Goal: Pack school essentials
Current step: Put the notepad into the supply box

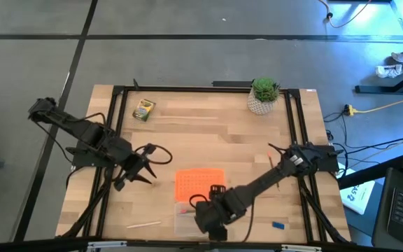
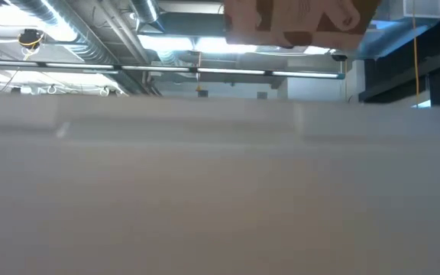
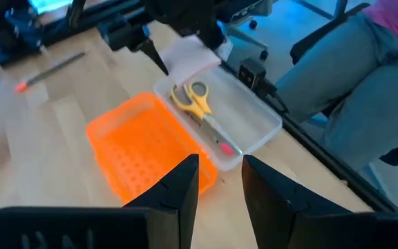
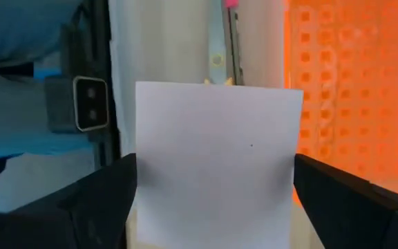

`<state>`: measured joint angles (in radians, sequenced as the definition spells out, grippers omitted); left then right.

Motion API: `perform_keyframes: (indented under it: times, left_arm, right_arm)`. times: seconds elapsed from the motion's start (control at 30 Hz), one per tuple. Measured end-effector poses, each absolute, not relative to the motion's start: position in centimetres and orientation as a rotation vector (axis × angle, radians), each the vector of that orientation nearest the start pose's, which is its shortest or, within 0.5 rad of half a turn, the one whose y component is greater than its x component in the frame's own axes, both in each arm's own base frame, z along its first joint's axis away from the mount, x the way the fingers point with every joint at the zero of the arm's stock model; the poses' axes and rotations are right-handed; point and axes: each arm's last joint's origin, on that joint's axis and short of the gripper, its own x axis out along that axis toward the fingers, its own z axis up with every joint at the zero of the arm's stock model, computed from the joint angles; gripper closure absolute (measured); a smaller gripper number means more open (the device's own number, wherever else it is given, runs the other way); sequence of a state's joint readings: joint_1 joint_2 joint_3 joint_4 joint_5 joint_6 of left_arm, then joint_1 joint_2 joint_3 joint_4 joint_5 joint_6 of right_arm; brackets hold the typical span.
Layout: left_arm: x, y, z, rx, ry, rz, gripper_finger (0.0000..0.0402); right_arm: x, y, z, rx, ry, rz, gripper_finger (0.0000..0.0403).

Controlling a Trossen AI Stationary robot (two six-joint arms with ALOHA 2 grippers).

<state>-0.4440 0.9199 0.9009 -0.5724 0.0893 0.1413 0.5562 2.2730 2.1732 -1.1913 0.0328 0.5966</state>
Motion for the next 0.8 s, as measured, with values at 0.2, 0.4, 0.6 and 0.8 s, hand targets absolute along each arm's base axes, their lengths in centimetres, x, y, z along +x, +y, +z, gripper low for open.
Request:
perform_keyframes:
  times: [0.2, 0.4, 0.6, 0.8]
  left_arm:
    - [17.6, -9.1, 31.4, 0.279, 0.514, -0.544, 0.0298]
    - [18.4, -9.3, 30.7, 0.306, 0.548, -0.484, 0.0298]
    - [18.6, -9.5, 30.5, 0.309, 0.56, -0.485, 0.0298]
    - [18.6, -9.5, 30.5, 0.311, 0.559, -0.485, 0.0298]
  right_arm:
    - [39.2, 25.6, 23.0, 0.098, 1.309, 0.06, 0.003]
    - [39.1, 25.4, 20.8, 0.09, 1.335, 0.054, 0.003]
    - [39.0, 25.4, 19.5, 0.083, 1.345, 0.054, 0.003]
    - [39.0, 25.4, 18.8, 0.069, 1.343, 0.078, 0.003]
